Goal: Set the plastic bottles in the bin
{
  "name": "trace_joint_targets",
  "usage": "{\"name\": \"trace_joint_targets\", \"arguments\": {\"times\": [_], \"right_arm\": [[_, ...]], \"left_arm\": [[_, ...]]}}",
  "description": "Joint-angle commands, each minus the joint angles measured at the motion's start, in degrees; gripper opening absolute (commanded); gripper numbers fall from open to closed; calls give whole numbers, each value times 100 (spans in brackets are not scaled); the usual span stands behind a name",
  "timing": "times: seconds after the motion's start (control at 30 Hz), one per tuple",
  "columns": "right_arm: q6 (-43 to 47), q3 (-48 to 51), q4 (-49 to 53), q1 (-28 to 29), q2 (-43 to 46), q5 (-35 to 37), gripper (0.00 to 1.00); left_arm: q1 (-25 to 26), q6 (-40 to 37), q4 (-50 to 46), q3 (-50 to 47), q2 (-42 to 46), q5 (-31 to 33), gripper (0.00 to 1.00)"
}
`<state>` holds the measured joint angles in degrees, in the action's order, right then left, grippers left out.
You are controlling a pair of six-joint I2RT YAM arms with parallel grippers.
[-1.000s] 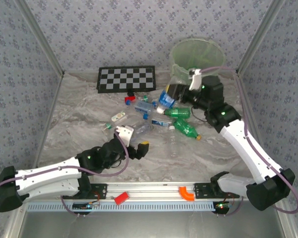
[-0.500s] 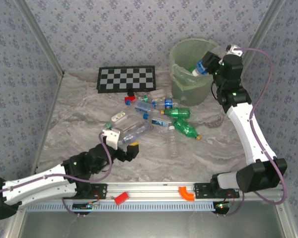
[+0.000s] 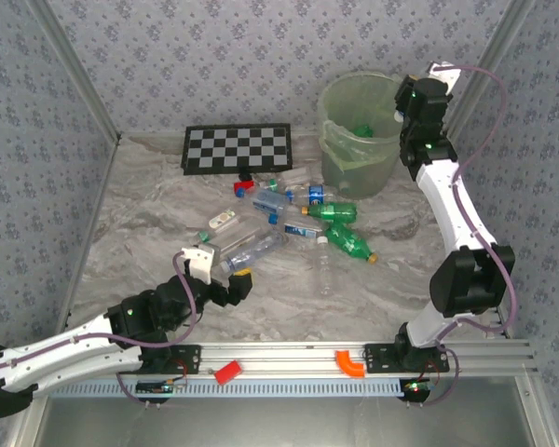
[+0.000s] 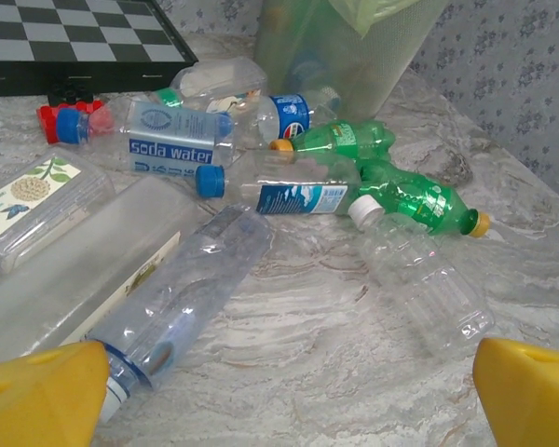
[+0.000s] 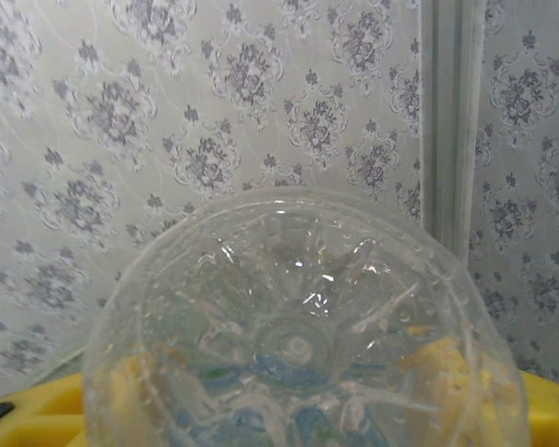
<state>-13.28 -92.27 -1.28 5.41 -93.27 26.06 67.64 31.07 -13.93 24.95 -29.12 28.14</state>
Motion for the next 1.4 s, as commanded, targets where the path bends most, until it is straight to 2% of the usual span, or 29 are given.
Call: {"name": "trace_joint_targets", "arguments": {"times": [0.0, 0.03, 0.07, 0.37, 0.77, 1.07, 1.23, 1.37], "right_arm": [[455, -344, 136, -44, -119, 88, 72], [396, -400, 301, -46, -121, -10, 82], [324, -440, 417, -40, -114, -84, 99], [51, -53, 666, 131, 381, -229, 99], [-720, 1524, 368, 575, 1768, -617, 100], [-1022, 3105, 101, 1203, 2872, -751, 99], [-1212, 4008, -111, 1532, 3383, -853, 99], [-1384, 4645, -278, 1737, 3693, -1025, 99]], "left_arm": [[21, 98, -170, 32, 47, 106, 100], [21, 117, -192, 36, 47, 109, 100], [19, 127, -200, 36, 47, 105, 100], [21, 196, -169, 78, -232, 185, 100], [-66, 495, -276, 360, -1116, 422, 100], [-666, 674, -283, 576, -1869, -206, 100], [-939, 517, -323, 775, -2236, -388, 100], [-1435, 312, -389, 896, -2535, -784, 99]]}}
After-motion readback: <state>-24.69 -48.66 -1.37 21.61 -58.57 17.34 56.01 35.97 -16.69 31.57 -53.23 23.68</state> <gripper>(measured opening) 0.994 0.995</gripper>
